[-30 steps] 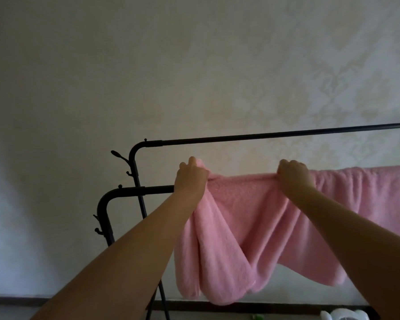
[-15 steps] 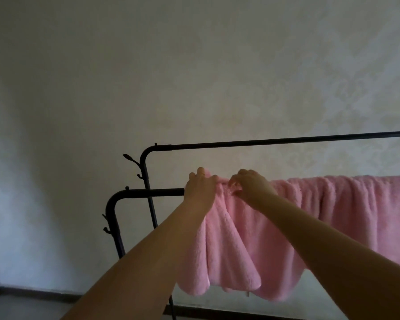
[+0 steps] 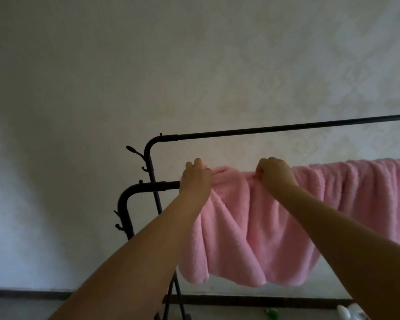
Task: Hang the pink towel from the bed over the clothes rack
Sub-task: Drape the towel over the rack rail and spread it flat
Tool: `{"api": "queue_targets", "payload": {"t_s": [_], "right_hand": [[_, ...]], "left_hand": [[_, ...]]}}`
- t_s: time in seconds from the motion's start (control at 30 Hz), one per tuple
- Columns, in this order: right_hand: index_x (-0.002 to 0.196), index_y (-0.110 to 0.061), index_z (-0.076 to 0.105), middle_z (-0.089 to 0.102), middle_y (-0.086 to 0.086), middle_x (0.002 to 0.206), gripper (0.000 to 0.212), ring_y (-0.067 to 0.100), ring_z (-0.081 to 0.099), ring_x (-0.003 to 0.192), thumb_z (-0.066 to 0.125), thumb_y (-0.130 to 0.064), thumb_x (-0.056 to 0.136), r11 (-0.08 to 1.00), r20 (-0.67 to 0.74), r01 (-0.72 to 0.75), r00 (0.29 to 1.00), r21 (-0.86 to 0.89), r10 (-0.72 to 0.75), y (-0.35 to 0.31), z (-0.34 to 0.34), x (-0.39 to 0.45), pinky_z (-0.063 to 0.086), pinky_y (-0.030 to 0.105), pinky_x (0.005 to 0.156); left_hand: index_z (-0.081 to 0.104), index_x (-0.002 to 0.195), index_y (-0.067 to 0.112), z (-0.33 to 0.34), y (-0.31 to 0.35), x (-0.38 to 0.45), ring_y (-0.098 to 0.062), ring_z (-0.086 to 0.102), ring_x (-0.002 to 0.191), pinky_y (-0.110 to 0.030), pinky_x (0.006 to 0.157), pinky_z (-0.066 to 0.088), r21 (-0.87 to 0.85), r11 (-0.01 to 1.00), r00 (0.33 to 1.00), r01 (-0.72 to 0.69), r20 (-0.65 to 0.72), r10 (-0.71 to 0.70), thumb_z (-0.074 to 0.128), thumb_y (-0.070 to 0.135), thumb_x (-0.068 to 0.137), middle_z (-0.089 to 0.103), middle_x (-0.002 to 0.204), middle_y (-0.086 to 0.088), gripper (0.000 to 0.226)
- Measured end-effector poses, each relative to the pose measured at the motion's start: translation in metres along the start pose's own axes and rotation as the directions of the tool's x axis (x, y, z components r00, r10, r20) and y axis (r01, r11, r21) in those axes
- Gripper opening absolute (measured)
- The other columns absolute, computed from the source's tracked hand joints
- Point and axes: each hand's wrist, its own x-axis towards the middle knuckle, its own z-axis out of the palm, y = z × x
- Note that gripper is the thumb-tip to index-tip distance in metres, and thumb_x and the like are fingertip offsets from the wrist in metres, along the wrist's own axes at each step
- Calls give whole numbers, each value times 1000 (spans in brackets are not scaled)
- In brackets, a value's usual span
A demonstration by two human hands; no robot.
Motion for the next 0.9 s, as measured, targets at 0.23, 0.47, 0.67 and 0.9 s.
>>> {"api": "queue_targets", "payload": {"t_s": [0.23,0.47,0.67,0.9], "right_hand": [[106,-9,63,63,12,100,16,28,59,98,53,-14,95,972,-12,-172,985,-161,172,18,-17,-8,53,39,83],[115,-24,65,59,1,117,24,20,54,109,63,-24,91,997,36,76,996,33,-77,-64,-5,-9,47,37,99],[113,-25,66,60,-3,113,27,15,56,106,69,-30,86,975,73,197,976,99,-205,-130,27,-17,48,33,99],[102,-17,65,62,3,98,17,18,59,89,55,-8,93,984,-28,136,990,-113,-140,-136,32,-14,51,30,82]], "left_hand": [[65,99,8,-2,-33,-12,-25,42,96,-29,73,44,21,1000,1000,7,-20,-7,44,-10,81,45,108,-9,33],[64,96,6,-5,-50,-16,-25,41,98,-30,78,41,-123,990,998,63,7,-63,44,-10,79,47,106,-9,30],[66,97,4,-15,-57,-22,-25,50,96,-29,78,47,-171,977,990,129,-32,-136,52,4,93,46,114,-12,15],[71,101,24,-24,-79,-27,-25,54,86,-31,68,39,-72,991,988,117,-97,-124,56,17,93,55,94,-4,19]]}}
